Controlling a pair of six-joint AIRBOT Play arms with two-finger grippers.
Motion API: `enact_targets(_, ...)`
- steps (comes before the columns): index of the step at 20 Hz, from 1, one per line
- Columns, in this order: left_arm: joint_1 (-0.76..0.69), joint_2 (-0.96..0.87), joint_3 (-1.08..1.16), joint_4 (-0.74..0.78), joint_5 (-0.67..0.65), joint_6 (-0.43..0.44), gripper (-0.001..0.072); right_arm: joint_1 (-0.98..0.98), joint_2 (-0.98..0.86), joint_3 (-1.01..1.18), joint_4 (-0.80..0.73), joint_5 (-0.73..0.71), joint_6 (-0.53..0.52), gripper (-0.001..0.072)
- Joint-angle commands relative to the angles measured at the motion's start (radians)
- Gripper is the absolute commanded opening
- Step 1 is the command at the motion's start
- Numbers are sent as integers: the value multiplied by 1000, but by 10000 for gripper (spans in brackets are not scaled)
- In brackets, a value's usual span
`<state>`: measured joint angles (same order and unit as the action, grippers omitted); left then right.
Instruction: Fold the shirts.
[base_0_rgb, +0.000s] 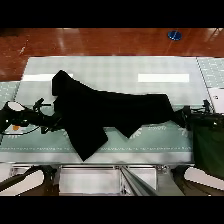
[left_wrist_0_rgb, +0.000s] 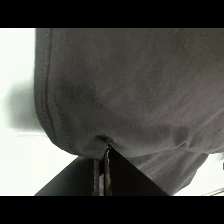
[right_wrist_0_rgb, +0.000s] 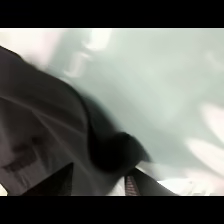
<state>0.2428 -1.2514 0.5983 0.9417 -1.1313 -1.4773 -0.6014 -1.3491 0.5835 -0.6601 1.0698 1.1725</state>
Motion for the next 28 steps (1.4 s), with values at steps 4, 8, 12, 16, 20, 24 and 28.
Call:
enact_targets(4,-2,0,87,-9,18,-5,21,251,-97,183,29,-87,0,22)
enact_targets(8,0,32,328,-12,-66,-5,21,341,-38,434,-9,41,53,20)
enact_targets(12,0,76,769,-109,-64,-5,21,383,113,836,-60,167,128,20)
enact_targets(16,1,155,1188,-103,-67,-4,21,386,288,1154,-188,180,231,21)
enact_targets(20,1,344,1308,40,-68,0,21,404,529,1197,-225,195,238,21)
enact_targets(24,1,559,1308,338,-122,-37,21,404,732,1197,-389,229,314,21)
enact_targets(28,-69,719,1308,570,-127,-58,21,404,832,1197,-486,303,362,21)
